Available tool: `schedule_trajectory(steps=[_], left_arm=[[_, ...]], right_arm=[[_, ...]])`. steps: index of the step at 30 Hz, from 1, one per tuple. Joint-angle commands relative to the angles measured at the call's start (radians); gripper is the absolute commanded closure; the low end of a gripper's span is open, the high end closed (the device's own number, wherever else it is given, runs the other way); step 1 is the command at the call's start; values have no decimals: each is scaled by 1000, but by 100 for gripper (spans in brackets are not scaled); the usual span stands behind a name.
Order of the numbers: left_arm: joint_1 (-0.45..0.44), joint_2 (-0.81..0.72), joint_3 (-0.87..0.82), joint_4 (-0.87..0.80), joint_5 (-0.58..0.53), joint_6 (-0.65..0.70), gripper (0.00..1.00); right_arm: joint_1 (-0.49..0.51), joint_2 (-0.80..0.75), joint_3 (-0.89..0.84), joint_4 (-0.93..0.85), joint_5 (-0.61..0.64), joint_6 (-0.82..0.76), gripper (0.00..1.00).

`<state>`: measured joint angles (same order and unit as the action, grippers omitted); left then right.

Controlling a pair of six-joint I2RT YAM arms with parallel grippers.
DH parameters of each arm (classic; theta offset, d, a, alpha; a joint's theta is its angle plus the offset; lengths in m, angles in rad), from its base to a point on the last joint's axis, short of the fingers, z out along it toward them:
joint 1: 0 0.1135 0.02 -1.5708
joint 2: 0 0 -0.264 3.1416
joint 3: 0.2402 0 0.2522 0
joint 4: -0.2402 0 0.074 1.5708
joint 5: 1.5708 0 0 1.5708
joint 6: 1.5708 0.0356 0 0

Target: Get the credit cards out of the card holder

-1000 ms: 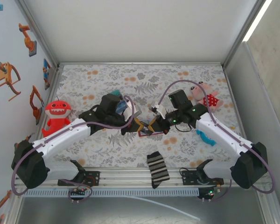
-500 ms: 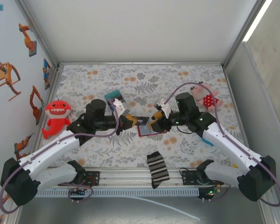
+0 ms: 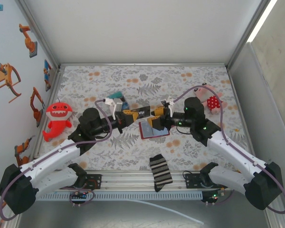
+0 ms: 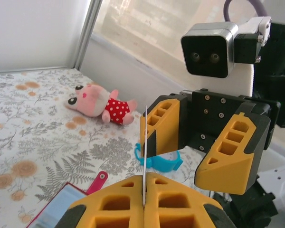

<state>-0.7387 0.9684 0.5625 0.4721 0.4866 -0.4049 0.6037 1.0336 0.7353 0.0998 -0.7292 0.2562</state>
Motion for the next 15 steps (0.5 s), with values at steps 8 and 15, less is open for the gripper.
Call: schedule_trajectory(steps=[8, 15], left_arm=[[0, -42, 9, 117, 83, -67, 100], [-1, -32, 17, 144, 162, -70, 100]], right_arm=[[-7, 9, -16, 192, -37, 78, 60], [-16, 40, -16, 353, -143, 172, 71]])
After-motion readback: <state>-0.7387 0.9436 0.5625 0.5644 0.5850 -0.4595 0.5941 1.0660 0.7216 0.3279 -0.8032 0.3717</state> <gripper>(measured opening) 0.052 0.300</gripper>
